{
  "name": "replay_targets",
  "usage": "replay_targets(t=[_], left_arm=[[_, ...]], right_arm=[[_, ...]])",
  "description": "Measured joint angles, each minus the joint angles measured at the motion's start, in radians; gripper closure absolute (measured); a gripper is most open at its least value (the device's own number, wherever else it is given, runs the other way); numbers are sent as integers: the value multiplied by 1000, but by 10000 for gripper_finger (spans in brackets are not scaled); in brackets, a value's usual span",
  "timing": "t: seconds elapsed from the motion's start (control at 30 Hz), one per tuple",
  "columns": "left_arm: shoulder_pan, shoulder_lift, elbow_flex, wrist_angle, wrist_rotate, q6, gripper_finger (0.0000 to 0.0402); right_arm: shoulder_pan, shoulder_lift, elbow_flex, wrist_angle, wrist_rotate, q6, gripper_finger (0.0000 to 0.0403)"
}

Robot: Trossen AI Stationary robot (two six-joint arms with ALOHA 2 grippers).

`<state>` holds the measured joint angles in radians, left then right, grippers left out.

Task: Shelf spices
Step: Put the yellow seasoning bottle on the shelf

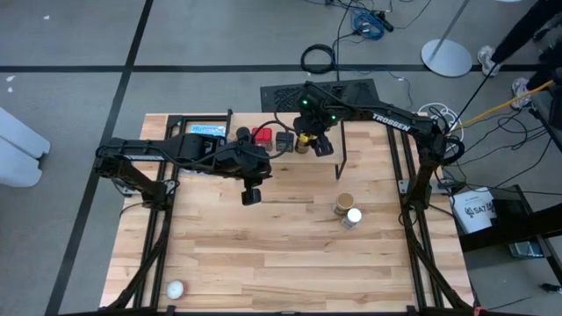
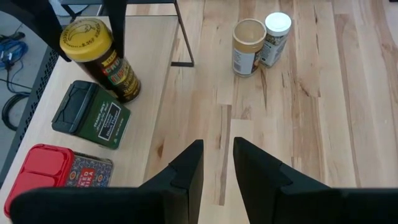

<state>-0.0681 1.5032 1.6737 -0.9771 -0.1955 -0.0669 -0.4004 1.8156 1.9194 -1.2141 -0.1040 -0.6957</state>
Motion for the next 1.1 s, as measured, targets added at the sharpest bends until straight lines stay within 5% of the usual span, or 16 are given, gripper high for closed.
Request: replay_targets(t=[1.1], left_arm=[[0,0,0,0,0,-1,304]], right_arm=[[-13,0,0,43,-53,-31,139]])
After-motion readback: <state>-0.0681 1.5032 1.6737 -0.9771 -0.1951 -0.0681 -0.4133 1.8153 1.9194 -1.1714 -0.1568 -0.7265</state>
